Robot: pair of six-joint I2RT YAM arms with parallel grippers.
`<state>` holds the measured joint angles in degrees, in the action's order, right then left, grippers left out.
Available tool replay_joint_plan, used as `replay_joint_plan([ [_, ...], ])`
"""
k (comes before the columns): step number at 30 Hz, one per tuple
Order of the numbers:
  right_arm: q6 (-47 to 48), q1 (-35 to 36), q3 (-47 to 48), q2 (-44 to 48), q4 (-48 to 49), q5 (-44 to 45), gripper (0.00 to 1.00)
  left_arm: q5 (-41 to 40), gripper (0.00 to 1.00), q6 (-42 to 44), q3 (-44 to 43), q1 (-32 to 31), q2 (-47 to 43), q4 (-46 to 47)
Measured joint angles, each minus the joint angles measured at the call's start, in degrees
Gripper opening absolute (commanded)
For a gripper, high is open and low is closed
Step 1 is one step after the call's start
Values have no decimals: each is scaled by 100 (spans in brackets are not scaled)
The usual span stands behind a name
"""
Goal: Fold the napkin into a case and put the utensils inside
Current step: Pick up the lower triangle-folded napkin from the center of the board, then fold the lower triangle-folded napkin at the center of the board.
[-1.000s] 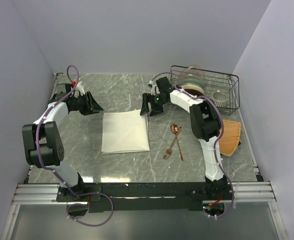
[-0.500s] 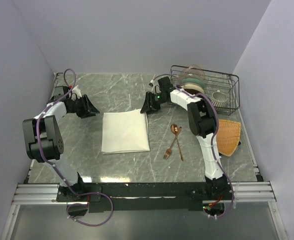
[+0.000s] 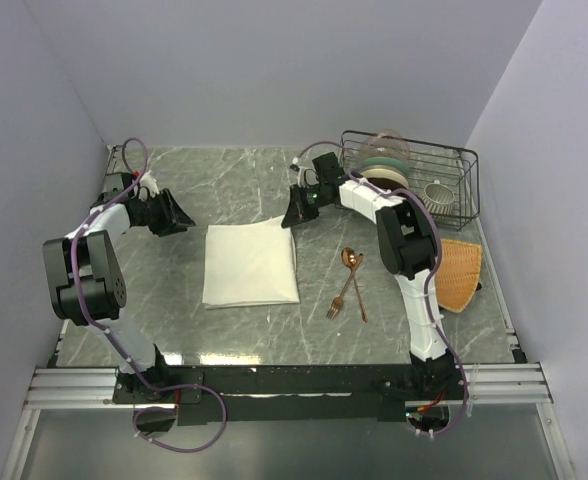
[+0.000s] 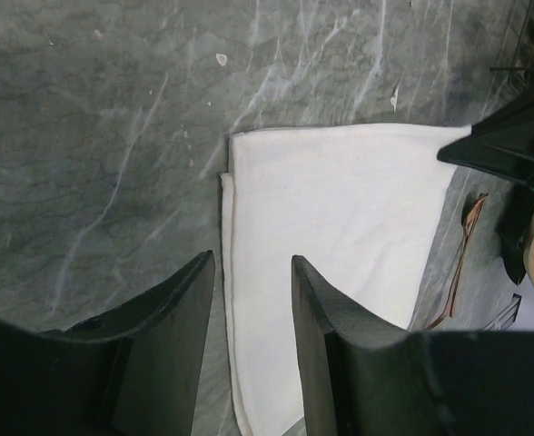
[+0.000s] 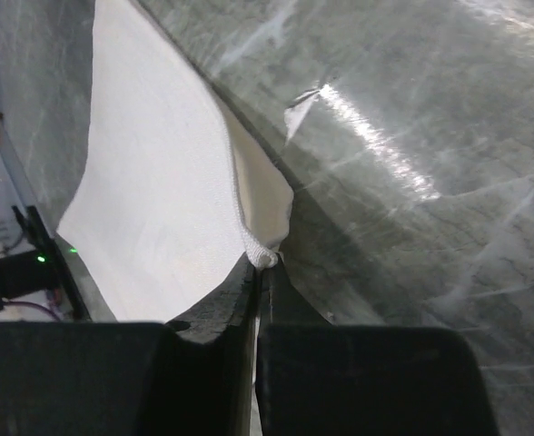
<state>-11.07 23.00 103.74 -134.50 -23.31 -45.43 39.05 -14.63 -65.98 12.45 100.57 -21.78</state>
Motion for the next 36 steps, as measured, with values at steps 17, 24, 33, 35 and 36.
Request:
replay_joint_plan([
  [17,2951,1106,-1421,1410,382,1355,0,-153,46,-7,190,197,-308,144],
  [24,3950,1414,-1932,1762,455,1565,0,-190,46,-4,413,315,-553,142],
  [33,5327,1631,-3003,2634,841,1574,0,-197,47,-4,673,476,-750,155],
  [35,5672,1665,-3294,2822,968,1567,0,-199,47,0,704,496,-807,153],
  [36,5827,1683,-3423,2898,1021,1558,0,-201,47,7,717,498,-839,151],
])
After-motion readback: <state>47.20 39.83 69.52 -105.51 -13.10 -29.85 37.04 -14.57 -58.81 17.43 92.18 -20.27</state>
